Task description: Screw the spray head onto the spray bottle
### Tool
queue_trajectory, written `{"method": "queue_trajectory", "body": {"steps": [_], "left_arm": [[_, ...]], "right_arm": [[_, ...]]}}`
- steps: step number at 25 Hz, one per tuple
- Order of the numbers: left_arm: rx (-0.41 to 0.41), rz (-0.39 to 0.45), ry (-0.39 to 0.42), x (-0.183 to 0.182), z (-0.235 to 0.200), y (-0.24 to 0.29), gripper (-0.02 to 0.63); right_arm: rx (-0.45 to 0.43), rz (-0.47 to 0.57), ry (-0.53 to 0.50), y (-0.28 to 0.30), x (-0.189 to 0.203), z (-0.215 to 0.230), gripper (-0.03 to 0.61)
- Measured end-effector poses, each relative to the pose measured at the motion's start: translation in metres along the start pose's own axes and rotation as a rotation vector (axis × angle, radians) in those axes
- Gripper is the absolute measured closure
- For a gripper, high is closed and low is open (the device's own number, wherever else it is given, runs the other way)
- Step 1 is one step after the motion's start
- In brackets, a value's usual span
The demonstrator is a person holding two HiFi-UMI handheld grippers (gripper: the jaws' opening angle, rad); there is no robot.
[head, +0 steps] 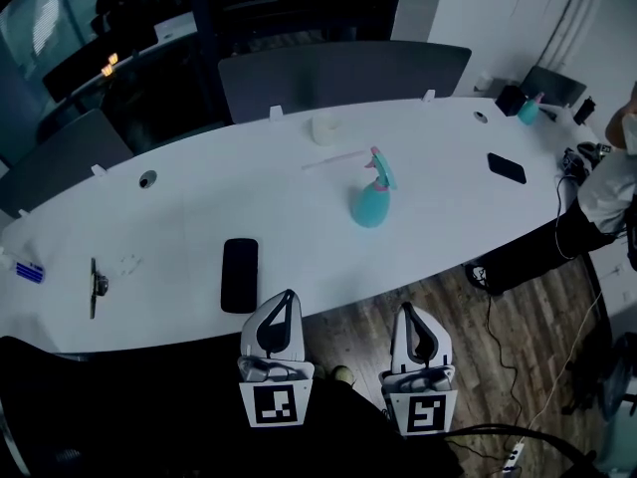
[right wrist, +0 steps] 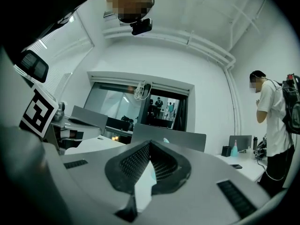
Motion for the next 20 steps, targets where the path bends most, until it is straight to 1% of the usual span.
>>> {"method": "queue_trajectory", "body": {"steps": [2,5,9,16,20], "left_arm": [[-0.015,0.021,0.008,-0.006,0.004,-0.005,0.612],[-0.034,0.050,-0.006,-0.012,0.012,-0.014,0.612],[-0.049,0.071,0.003,-0.018,0.017,-0.023,0.612],[-0.068,0.090,0.049,-0.025,0.022,-0.038,0.614],[-0.065,0.095,0.039,-0.026,0.029,-0.044,0.612]], "right_arm": [[-0.001,0.016,-0.014,-0.004,-0.003,0.004,0.574],[-0.002,0.055,-0.023,-0.010,-0.009,0.009,0.574],[-0.014,0.065,-0.025,-0.017,-0.016,0.009,0.574],[-0.038,0.082,-0.034,-0.025,-0.022,0.008,0.574],[-0.057,0.087,-0.049,-0.029,-0.023,0.006,0.574]]}}
Point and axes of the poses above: the fingertips, and each gripper's own axes: y forward along the fingers, z to its right, x out of its underside, the point moved 9 cm from there along -y, backward along the fingers, and after that the axes turned 3 degrees about -z, right-handed, at the moved point
